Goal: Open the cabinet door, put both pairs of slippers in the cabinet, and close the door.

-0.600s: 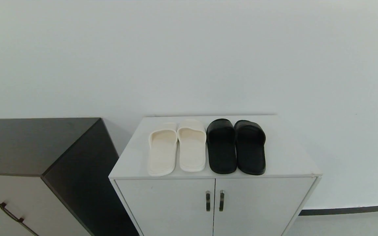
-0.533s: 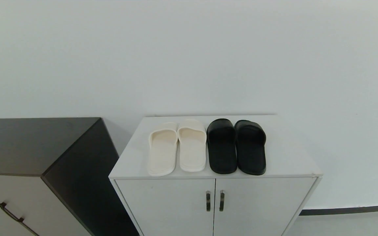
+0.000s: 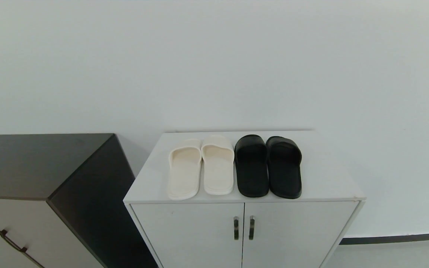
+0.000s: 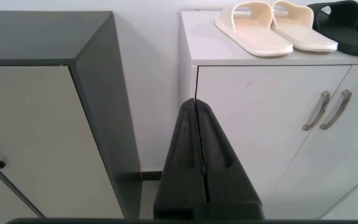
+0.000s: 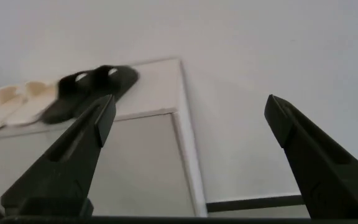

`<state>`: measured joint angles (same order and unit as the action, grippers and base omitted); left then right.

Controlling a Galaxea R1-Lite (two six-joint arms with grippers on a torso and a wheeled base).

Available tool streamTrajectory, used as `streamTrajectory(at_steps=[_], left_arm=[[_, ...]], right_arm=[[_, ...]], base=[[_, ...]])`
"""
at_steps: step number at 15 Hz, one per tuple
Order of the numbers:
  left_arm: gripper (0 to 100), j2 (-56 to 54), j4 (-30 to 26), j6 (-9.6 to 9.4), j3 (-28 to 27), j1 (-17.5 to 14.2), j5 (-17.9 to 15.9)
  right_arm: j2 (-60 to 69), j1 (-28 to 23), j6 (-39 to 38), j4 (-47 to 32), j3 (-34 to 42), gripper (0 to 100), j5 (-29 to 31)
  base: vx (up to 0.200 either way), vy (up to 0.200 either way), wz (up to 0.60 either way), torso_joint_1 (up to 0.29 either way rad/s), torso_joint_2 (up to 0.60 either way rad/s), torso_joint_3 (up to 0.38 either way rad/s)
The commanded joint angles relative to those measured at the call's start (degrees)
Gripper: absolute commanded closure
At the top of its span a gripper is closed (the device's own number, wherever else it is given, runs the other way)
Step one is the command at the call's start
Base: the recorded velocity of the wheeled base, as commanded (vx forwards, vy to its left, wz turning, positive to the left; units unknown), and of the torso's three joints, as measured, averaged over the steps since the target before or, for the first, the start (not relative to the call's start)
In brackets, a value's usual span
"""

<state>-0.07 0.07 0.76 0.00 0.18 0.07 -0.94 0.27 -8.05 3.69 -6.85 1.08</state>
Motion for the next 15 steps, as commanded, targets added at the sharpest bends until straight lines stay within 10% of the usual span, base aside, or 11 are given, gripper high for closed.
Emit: streamTrajectory(at_steps=[1, 6, 13, 15], left_arm=[[100, 0.07, 0.01, 0.04, 0.0, -0.01, 0.01], [100, 0.07, 0.01, 0.04, 0.0, -0.01, 0.01], [100, 0.07, 0.01, 0.04, 0.0, 0.08, -0.07], [100, 0.07, 0.01, 0.04, 0.0, -0.01, -0.07]], right_arm=[[-9.43, 0.61, -1.53, -6.15, -9.14, 0, -7.5], [-37.56, 4.21, -1.27, 6.15, -11.61, 0, -14.8], [-62.43, 41.57, -8.57, 8.87, -25.4, 0, 16.76], [-70.69, 45.35, -9.44, 13.01, -28.83, 0, 20.27]], base=[[0.0, 0.0, 0.0, 0.0, 0.0, 0.0], [0.0, 0.0, 0.0, 0.0, 0.0, 0.0], [0.0, 0.0, 0.0, 0.0, 0.0, 0.0], [0.0, 0.0, 0.0, 0.0, 0.0, 0.0]])
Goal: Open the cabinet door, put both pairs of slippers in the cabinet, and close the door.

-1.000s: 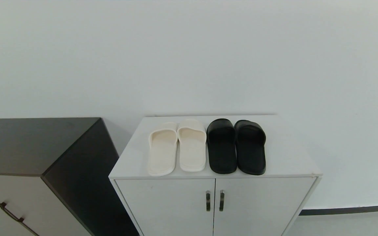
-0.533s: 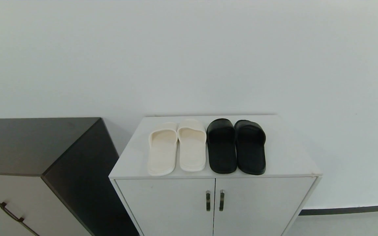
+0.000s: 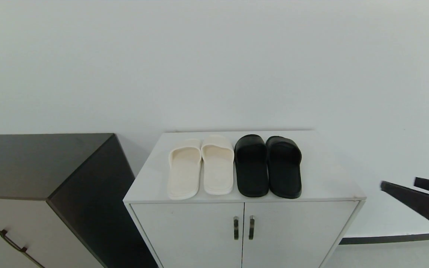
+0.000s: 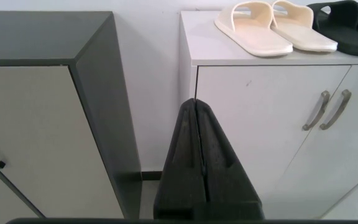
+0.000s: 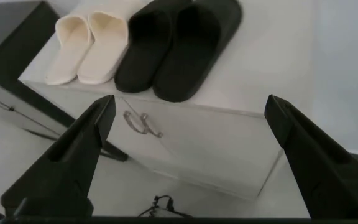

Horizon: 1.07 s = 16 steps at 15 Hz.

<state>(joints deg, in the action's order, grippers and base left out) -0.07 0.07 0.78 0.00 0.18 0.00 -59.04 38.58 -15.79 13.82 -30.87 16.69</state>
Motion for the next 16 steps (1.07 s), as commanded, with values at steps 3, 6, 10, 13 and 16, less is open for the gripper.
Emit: streamTrajectory(at_steps=[3, 6, 10, 13, 16], left_arm=[[100, 0.07, 0.01, 0.01, 0.0, -0.01, 0.0], [100, 0.07, 0.01, 0.01, 0.0, -0.01, 0.0], [100, 0.07, 0.01, 0.01, 0.0, -0.01, 0.0], [100, 0.07, 0.01, 0.01, 0.0, -0.01, 0.0], [100, 0.07, 0.01, 0.01, 0.0, -0.01, 0.0]], right_arm=[[-27.45, 7.47, -1.18, 15.27, -8.24, 0, 12.75], [-38.26, 7.38, 1.37, 24.76, -12.9, 0, 18.38], [-47.84, 7.3, 2.34, 25.2, -21.69, 0, 22.25], [-53.2, 6.33, 3.92, 25.2, -27.14, 0, 22.69], [-57.86, 4.22, 4.19, 25.2, -31.54, 0, 22.86]], base=[[0.0, 0.0, 0.0, 0.0, 0.0, 0.0], [0.0, 0.0, 0.0, 0.0, 0.0, 0.0], [0.0, 0.0, 0.0, 0.0, 0.0, 0.0], [0.0, 0.0, 0.0, 0.0, 0.0, 0.0], [0.0, 0.0, 0.0, 0.0, 0.0, 0.0]])
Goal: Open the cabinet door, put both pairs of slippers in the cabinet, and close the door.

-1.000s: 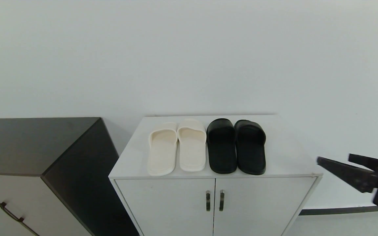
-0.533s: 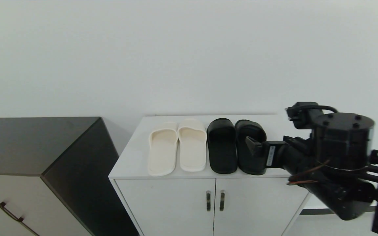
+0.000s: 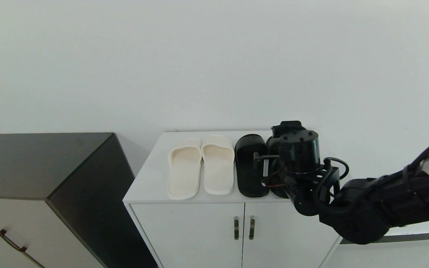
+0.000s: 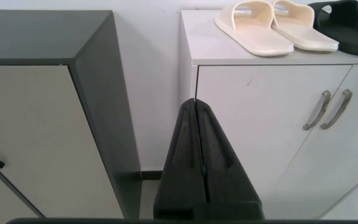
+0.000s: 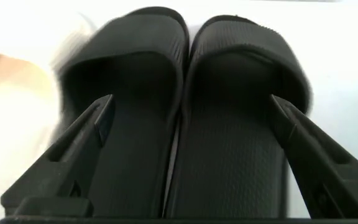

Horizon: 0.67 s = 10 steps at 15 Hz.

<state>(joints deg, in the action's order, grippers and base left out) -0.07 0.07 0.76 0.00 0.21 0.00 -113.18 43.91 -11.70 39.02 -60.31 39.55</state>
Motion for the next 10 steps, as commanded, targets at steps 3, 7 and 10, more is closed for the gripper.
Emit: streamTrajectory(at_steps=[3, 7, 10], left_arm=[[100, 0.07, 0.01, 0.04, 0.0, -0.03, 0.0], [100, 0.07, 0.01, 0.04, 0.0, -0.03, 0.0], [100, 0.07, 0.01, 0.04, 0.0, -0.03, 0.09]], right_arm=[[-6.71, -3.22, 0.8, 0.0, -5.08, 0, -0.26], [-10.75, -4.45, 2.03, -0.09, -10.18, 0, -0.35], [-13.03, -4.89, 3.35, -0.35, -13.78, 0, -0.35]], base=[[0.0, 0.0, 0.0, 0.0, 0.0, 0.0], [0.0, 0.0, 0.0, 0.0, 0.0, 0.0], [0.0, 0.0, 0.0, 0.0, 0.0, 0.0]])
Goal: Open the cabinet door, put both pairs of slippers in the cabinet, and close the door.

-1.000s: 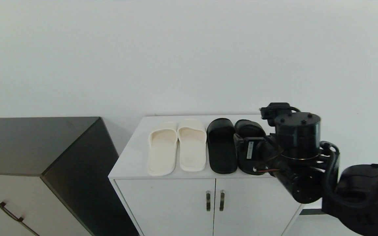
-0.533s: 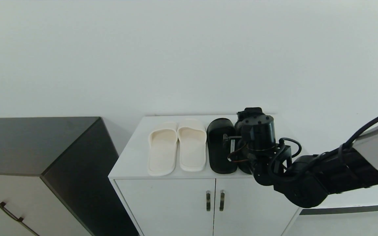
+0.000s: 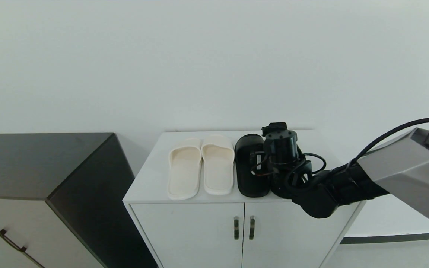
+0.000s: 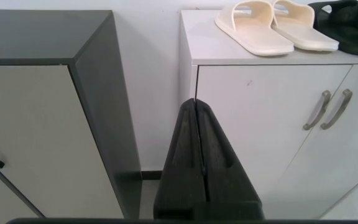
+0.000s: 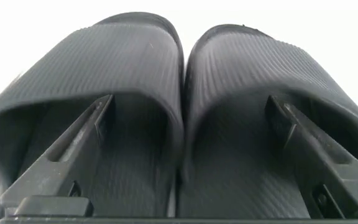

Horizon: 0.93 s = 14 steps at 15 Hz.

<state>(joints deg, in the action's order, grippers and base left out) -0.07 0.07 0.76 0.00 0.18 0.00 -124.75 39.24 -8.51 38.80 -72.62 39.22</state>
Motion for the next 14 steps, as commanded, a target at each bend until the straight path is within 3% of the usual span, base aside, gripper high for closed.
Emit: streamTrajectory(at_steps=[1, 2, 9, 12, 14], left_arm=[[100, 0.07, 0.01, 0.04, 0.0, -0.01, 0.0], [100, 0.07, 0.01, 0.04, 0.0, -0.01, 0.09], [100, 0.07, 0.01, 0.12, 0.0, -0.01, 0.09], [100, 0.07, 0.01, 0.04, 0.0, -0.01, 0.0], [100, 0.07, 0.01, 0.04, 0.0, 0.08, 0.0]], right_arm=[[-2.17, -0.57, 0.16, -0.31, -2.53, 0, -0.11], [-2.87, -0.75, 0.16, -0.75, -3.14, 100, -0.11], [0.21, -0.83, 1.13, -1.01, -1.21, 100, 0.33], [8.2, 0.31, 2.36, -0.66, 5.56, 100, -0.28], [14.53, 1.63, 2.36, -0.66, 11.18, 100, -5.56]], base=[[0.0, 0.0, 0.0, 0.0, 0.0, 0.0], [0.0, 0.0, 0.0, 0.0, 0.0, 0.0], [0.0, 0.0, 0.0, 0.0, 0.0, 0.0], [0.0, 0.0, 0.0, 0.0, 0.0, 0.0], [0.0, 0.0, 0.0, 0.0, 0.0, 0.0]])
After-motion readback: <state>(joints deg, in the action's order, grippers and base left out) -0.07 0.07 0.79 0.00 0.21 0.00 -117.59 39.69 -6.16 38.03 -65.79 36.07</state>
